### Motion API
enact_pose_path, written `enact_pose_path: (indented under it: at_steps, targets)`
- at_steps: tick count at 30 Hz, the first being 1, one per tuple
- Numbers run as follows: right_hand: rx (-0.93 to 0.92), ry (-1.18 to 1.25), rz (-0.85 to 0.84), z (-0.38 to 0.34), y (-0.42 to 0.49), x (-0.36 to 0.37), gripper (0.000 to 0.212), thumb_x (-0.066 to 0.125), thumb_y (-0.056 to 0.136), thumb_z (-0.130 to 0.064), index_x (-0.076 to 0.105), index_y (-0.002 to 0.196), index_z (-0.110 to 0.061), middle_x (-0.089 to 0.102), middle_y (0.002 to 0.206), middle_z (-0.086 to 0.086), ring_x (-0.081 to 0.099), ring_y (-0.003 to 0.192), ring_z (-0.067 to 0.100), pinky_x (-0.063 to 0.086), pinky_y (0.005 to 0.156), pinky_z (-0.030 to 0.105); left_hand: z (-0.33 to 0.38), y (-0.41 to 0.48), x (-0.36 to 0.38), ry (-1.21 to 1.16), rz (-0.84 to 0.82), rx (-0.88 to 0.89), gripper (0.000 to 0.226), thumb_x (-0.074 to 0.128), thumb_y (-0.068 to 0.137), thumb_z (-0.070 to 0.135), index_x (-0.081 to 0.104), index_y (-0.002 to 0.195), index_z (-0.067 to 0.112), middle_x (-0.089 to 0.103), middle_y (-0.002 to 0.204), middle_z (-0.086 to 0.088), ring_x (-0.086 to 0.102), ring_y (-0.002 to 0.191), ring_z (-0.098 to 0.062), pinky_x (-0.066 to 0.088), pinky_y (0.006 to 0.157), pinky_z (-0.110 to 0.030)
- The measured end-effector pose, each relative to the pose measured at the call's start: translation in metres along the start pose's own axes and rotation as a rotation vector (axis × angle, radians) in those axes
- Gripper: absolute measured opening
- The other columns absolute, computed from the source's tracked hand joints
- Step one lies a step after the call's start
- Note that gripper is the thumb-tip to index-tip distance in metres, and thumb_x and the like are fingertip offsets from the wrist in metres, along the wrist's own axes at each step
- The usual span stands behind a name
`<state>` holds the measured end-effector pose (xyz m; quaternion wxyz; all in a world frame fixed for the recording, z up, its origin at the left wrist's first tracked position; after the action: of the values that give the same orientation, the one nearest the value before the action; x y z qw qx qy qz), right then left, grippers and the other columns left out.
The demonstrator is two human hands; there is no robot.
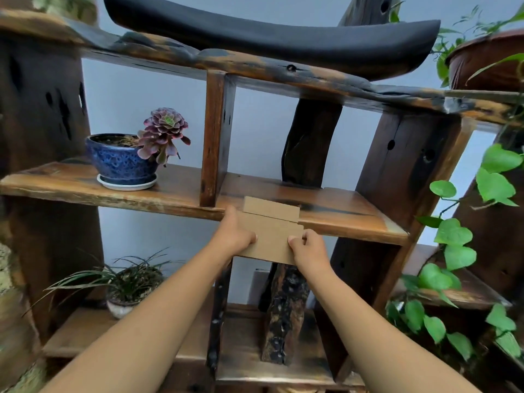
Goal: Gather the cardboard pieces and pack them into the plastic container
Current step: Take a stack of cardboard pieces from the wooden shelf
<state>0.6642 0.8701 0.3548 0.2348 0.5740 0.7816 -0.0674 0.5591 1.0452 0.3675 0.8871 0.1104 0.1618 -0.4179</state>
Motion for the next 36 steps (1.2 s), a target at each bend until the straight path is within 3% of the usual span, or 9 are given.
enact_pose_path:
  at_steps: [5, 9, 13, 17, 23, 27, 29, 33, 36]
  targets:
    - [0.044, -0.08, 0.009, 0.04, -0.055, -0.026, 0.017, 0.05, 0.094, -0.024, 0.046, 0.078, -0.023, 0.053, 0.086, -0.001, 0.051, 0.074, 0.011, 0.033, 0.055, 0.026, -0.023, -0.056, 0.033, -0.062, -0.069, -0.046, 0.039, 0.074, 0.079, 0.011, 0.044, 0.103, 0.017, 0.06, 0.102, -0.002, 0.058, 0.097, -0.021, 0.054, 0.087, -0.044]
    - [0.087, -0.005, 0.025, 0.074, -0.099, -0.054, 0.008, 0.048, 0.094, -0.02, 0.051, 0.088, -0.017, 0.052, 0.105, 0.006, 0.055, 0.086, 0.016, 0.04, 0.061, 0.026, -0.028, -0.101, 0.065, -0.085, -0.125, -0.034, 0.038, 0.071, 0.082, 0.01, 0.041, 0.101, 0.023, 0.056, 0.1, 0.003, 0.054, 0.087, -0.008, 0.047, 0.062, -0.026]
    - [0.184, 0.139, 0.044, 0.112, -0.152, -0.083, 0.014, 0.05, 0.092, -0.024, 0.052, 0.096, -0.011, 0.062, 0.099, 0.008, 0.057, 0.085, 0.017, 0.043, 0.065, 0.031, -0.031, -0.15, 0.092, -0.137, -0.189, -0.05, 0.038, 0.071, 0.083, 0.01, 0.043, 0.106, 0.019, 0.059, 0.104, 0.0, 0.056, 0.088, -0.009, 0.045, 0.059, -0.023]
    - [0.238, 0.241, 0.086, 0.139, -0.199, -0.117, 0.009, 0.055, 0.089, -0.021, 0.052, 0.098, -0.018, 0.064, 0.102, 0.005, 0.061, 0.093, 0.02, 0.052, 0.081, 0.042, -0.028, -0.2, 0.124, -0.118, -0.251, -0.045, 0.039, 0.072, 0.081, 0.011, 0.045, 0.107, 0.022, 0.06, 0.104, 0.002, 0.057, 0.092, -0.01, 0.047, 0.063, -0.023]
    - [0.28, 0.289, 0.293, 0.193, -0.292, -0.208, 0.016, 0.064, 0.088, -0.016, 0.053, 0.1, -0.02, 0.065, 0.102, 0.001, 0.062, 0.092, 0.011, 0.05, 0.072, 0.03, -0.007, -0.29, 0.203, -0.124, -0.421, -0.014, 0.039, 0.074, 0.079, 0.006, 0.049, 0.105, 0.019, 0.064, 0.103, -0.003, 0.061, 0.093, -0.013, 0.051, 0.071, -0.028]
    - [0.381, 0.262, 0.475, 0.236, -0.367, -0.271, 0.015, 0.063, 0.089, -0.015, 0.054, 0.101, -0.013, 0.064, 0.097, 0.004, 0.062, 0.088, 0.016, 0.049, 0.072, 0.033, 0.002, -0.361, 0.272, -0.102, -0.537, 0.004, 0.04, 0.073, 0.078, 0.002, 0.048, 0.107, 0.015, 0.064, 0.097, -0.001, 0.06, 0.083, -0.006, 0.047, 0.056, -0.015]
    - [0.412, 0.244, 0.533, 0.253, -0.406, -0.297, 0.012, 0.063, 0.089, -0.018, 0.052, 0.094, -0.015, 0.061, 0.089, 0.0, 0.06, 0.082, 0.014, 0.044, 0.063, 0.028, 0.005, -0.394, 0.298, -0.084, -0.587, 0.029, 0.042, 0.075, 0.076, 0.003, 0.048, 0.105, 0.017, 0.065, 0.096, -0.002, 0.061, 0.082, -0.007, 0.05, 0.061, -0.02]
    - [0.436, 0.178, 0.664, 0.273, -0.48, -0.352, 0.017, 0.065, 0.088, -0.016, 0.049, 0.083, -0.019, 0.054, 0.076, -0.006, 0.051, 0.066, 0.004, 0.036, 0.051, 0.015, 0.019, -0.456, 0.347, -0.021, -0.739, 0.074, 0.043, 0.076, 0.073, 0.012, 0.049, 0.105, 0.022, 0.066, 0.102, -0.005, 0.066, 0.093, -0.019, 0.057, 0.083, -0.044]
    - [0.48, 0.154, 0.792, 0.283, -0.541, -0.394, 0.019, 0.066, 0.087, -0.014, 0.05, 0.08, -0.021, 0.056, 0.076, -0.007, 0.052, 0.064, 0.0, 0.039, 0.05, 0.011, 0.033, -0.507, 0.391, 0.007, -0.893, 0.114, 0.043, 0.077, 0.072, 0.016, 0.049, 0.105, 0.021, 0.066, 0.104, -0.006, 0.066, 0.095, -0.022, 0.056, 0.086, -0.047]
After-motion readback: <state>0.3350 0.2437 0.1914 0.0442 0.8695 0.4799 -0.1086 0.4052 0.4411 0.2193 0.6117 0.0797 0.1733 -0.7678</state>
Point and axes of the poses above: each hand's wrist, its own y-axis towards the middle knuckle, its own x-axis out of the palm, z = x × y, the point moved 9 cm from there along y, towards the middle knuckle
